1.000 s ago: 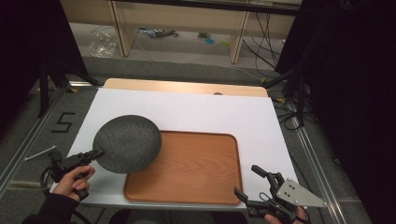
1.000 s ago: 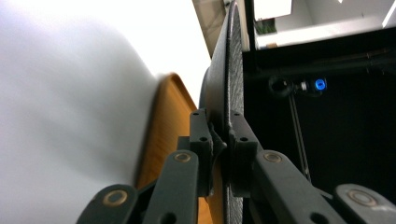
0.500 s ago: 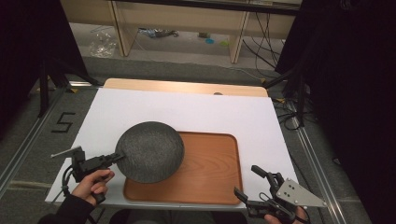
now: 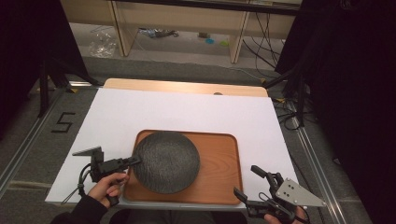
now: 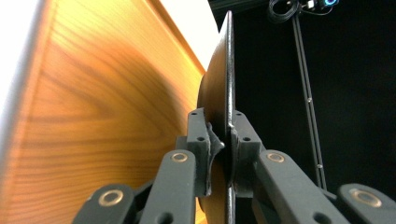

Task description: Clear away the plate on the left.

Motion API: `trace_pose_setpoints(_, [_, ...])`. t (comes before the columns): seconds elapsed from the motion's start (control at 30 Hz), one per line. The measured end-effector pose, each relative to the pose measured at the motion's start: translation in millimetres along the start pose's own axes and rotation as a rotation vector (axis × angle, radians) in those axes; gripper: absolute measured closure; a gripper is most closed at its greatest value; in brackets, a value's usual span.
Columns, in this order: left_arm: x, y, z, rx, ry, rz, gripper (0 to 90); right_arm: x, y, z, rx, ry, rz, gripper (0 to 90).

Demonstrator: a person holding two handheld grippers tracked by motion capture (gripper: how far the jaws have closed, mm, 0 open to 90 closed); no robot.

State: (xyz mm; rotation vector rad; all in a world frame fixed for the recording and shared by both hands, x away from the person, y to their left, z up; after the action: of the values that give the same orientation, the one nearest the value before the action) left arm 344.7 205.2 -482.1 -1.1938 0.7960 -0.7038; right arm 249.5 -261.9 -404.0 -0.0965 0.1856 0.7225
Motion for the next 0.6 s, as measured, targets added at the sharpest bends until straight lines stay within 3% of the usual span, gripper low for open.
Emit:
trace_pose_setpoints(0.3, [24.5, -1.3, -13.6, 0.016, 0.077, 0.047, 80.6, 1.8, 0.1, -0.3, 0.006, -0.037, 0.007, 15.8])
trace_pose_setpoints(0.43, [32.1, 0.4, -16.7, 0.024, 0.1, 0.068, 80.2, -0.7, 0.0, 0.3, -0.003, -0.011, 0.0, 15.8])
trace_pose_setpoints(0.5, [34.7, 2.5, -17.8, 0.026, 0.112, 0.09, 80.3, 1.0, 0.2, -0.1, 0.004, -0.029, 0.004, 15.8])
trace_pose_setpoints(0.53, [34.9, 2.9, -17.0, 0.024, 0.116, 0.081, 80.3, 1.1, 0.3, -0.2, 0.003, -0.029, 0.004, 15.8])
trace_pose_setpoints(0.6, [35.2, 0.3, -15.8, 0.052, 0.121, 0.093, 80.4, -0.8, 0.6, 0.7, 0.0, -0.014, 0.002, 15.8])
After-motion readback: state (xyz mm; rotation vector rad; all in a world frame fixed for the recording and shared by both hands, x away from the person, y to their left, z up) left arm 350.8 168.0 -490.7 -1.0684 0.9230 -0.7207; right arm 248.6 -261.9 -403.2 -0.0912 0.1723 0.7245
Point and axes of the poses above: each handheld gripper's, and its own axes: x roughly forward along the jaws, z roughly out of its top, y roughly to its left, the point moved 1 cm from there along x, roughly forward along the jaws, and after that the axes turned 6 degrees about -z, right-handed, at the moved point
